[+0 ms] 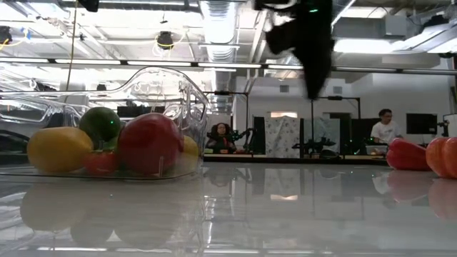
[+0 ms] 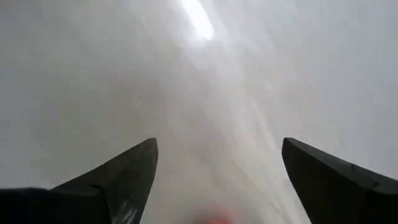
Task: Sort produce into baskets
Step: Put the orange pumpkin into the top transparent bin
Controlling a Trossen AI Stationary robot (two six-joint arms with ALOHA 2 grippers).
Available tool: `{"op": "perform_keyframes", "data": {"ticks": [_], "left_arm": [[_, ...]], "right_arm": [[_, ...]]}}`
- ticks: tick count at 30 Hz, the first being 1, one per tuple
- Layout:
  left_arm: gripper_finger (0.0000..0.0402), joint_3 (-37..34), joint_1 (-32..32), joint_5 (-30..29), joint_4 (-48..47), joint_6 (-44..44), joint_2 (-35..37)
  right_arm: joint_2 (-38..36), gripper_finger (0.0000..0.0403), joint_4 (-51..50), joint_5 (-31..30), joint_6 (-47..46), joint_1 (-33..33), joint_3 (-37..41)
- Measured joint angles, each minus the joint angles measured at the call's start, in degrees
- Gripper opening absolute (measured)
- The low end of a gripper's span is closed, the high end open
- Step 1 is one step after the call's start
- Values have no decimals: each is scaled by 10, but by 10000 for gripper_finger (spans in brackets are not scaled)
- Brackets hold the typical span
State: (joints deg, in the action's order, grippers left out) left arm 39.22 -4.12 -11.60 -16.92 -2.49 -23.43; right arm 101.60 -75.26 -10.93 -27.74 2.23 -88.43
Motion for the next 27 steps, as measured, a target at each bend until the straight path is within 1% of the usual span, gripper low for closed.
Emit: {"op": "perform_keyframes", "data": {"ticks": [2, 5, 9, 14, 20, 27], "left_arm": [[275, 0, 0, 0, 0, 2, -1], [275, 0, 0, 0, -2, 11, -1], [275, 0, 0, 0, -3, 15, -2], [275, 0, 0, 0, -3, 14, -2], [275, 0, 0, 1, -3, 16, -2], [275, 0, 0, 1, -3, 17, -2]], "right_arm": [[-2, 368, -78, -16, -43, 20, 8], [0, 368, -143, 8, -102, 53, 24], [-5, 368, -144, 57, -131, 103, 56], [-15, 368, -146, 128, -171, 146, 128], [-53, 368, -132, 138, -205, 153, 213], [-114, 368, -53, 134, -230, 138, 304]]}}
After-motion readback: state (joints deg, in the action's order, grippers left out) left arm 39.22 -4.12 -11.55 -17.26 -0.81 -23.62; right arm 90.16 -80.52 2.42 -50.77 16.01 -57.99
